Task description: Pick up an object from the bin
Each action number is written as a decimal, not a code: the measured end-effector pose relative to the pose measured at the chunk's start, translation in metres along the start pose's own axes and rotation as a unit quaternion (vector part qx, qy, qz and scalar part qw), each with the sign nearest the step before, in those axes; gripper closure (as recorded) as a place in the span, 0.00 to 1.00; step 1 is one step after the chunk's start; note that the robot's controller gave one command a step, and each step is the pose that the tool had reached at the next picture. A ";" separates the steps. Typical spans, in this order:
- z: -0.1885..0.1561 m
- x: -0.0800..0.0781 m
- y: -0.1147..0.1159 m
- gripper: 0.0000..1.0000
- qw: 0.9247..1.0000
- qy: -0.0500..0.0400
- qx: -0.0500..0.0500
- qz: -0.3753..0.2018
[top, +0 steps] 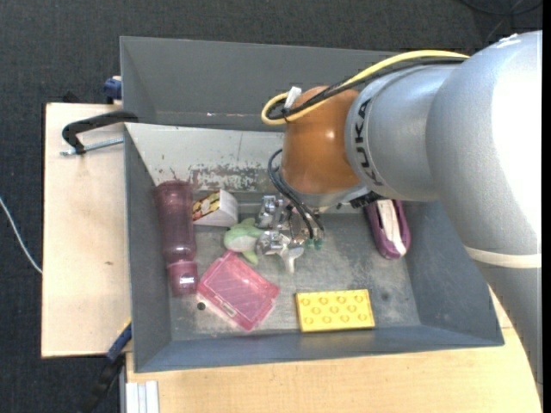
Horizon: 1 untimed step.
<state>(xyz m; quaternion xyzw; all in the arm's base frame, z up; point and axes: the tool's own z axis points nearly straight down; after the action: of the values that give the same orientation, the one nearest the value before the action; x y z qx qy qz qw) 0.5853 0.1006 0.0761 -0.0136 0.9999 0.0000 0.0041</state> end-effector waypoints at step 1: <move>0.000 0.000 0.000 1.00 1.000 0.000 0.000 0.000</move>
Offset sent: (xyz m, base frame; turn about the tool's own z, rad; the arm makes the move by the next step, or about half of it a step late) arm -0.0050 0.0284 0.1331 -0.0236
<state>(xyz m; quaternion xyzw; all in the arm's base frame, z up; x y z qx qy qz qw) 0.5853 0.1007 0.0761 -0.0138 0.9999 0.0000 0.0041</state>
